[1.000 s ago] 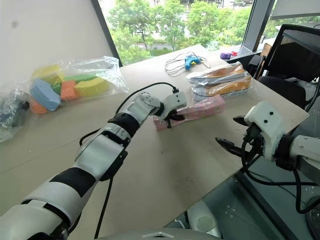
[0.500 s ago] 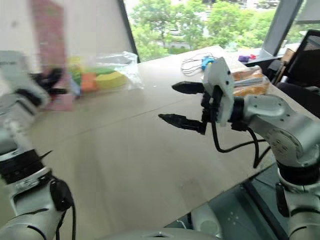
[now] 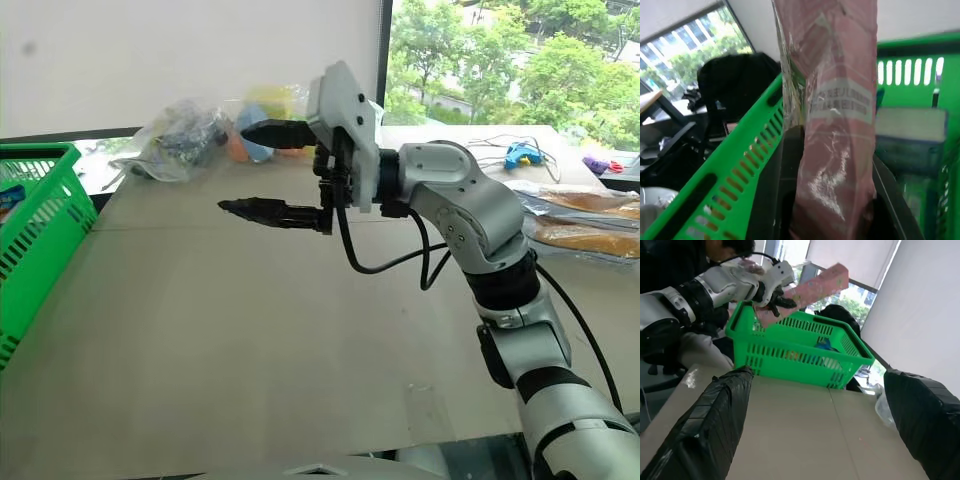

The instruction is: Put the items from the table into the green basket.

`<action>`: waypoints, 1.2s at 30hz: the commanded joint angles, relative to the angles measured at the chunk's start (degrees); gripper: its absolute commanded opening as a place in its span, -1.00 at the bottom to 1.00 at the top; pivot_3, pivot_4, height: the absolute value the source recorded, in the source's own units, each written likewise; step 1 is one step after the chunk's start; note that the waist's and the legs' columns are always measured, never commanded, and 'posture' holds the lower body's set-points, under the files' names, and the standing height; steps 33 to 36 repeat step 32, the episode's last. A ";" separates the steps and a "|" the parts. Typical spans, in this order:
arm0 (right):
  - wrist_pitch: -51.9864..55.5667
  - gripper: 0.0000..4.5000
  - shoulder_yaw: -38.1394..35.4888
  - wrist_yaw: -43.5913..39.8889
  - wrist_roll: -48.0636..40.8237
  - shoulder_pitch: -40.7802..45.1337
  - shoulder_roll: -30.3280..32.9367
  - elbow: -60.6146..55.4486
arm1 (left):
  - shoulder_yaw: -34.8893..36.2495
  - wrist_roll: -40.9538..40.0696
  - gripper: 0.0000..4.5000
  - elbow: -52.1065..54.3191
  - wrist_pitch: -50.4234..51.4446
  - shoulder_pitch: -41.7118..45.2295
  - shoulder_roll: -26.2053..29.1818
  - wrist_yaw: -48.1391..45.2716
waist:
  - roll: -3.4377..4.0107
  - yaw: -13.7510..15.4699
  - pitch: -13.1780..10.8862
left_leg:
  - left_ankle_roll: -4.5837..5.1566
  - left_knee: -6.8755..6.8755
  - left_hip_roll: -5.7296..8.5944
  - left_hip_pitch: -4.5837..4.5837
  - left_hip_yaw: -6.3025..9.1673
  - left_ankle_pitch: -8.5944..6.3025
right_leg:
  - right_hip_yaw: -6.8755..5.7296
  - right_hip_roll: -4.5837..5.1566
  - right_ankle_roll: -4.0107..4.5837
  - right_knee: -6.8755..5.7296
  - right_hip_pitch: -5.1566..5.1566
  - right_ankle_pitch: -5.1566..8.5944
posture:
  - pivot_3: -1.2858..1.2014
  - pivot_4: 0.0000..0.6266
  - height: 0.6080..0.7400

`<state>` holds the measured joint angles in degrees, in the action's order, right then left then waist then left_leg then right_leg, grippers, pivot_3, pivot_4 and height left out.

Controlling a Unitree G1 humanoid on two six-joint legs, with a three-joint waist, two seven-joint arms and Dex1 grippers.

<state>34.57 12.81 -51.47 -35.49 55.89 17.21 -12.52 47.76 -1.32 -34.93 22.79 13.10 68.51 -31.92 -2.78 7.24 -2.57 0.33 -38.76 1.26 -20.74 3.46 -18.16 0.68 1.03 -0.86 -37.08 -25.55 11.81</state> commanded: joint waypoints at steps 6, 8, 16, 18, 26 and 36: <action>-0.97 1.00 -1.50 -1.26 1.20 -0.20 0.59 -1.29 | 0.01 -3.99 0.59 -5.73 -14.40 1.74 4.11 0.21 | -0.16 -0.38 0.15 | -0.19 -0.01 -0.09 0.13 0.03 0.17 | -0.07 -0.08 0.29 -0.52 -0.03 -0.05 | 0.21 -1.00 1.00; -0.73 1.00 -1.62 -0.92 1.73 -0.29 0.80 -1.09 | 0.25 -6.34 0.77 0.50 -12.42 1.85 1.89 -0.33 | -0.16 -0.36 0.15 | -0.11 -0.01 -0.19 0.18 0.05 0.12 | -0.04 -0.07 0.39 -0.71 -0.05 -0.02 | 0.21 -1.00 1.00; -0.90 1.00 -2.55 2.98 7.93 -5.00 5.57 0.59 | -2.86 -29.62 0.77 42.20 10.05 7.68 -16.69 7.33 | -0.13 -0.16 0.49 | -0.13 -0.13 -0.23 0.22 0.16 0.33 | 0.00 -0.02 0.57 -0.86 0.07 -0.14 | 0.21 -1.00 1.00; -1.37 1.00 -3.90 4.47 10.74 -9.89 9.29 0.98 | -7.97 -36.00 0.77 55.19 16.93 5.80 -23.21 11.40 | -0.25 -0.17 0.57 | -0.11 -0.28 -0.23 0.18 0.21 0.32 | -0.02 -0.01 0.57 -0.87 0.11 -0.16 | 0.19 -1.00 1.00; 0.12 1.00 -13.03 6.05 12.12 -28.97 22.27 -6.18 | -12.56 -45.45 0.77 78.84 26.03 -16.94 -34.72 15.28 | 0.61 -3.03 0.78 | 0.22 -0.39 -0.49 0.33 -0.21 0.13 | 0.37 -0.27 0.58 -0.64 0.23 -0.13 | 0.11 -1.00 1.00; 0.44 1.00 -18.47 7.16 12.81 -40.30 26.43 -9.97 | -14.48 -45.74 0.77 81.36 23.84 -28.99 -36.07 11.19 | 1.43 -3.96 0.35 | 0.24 0.02 -0.78 1.79 -0.61 0.10 | 0.42 -0.98 0.87 -0.40 1.78 0.53 | 0.08 -1.00 1.00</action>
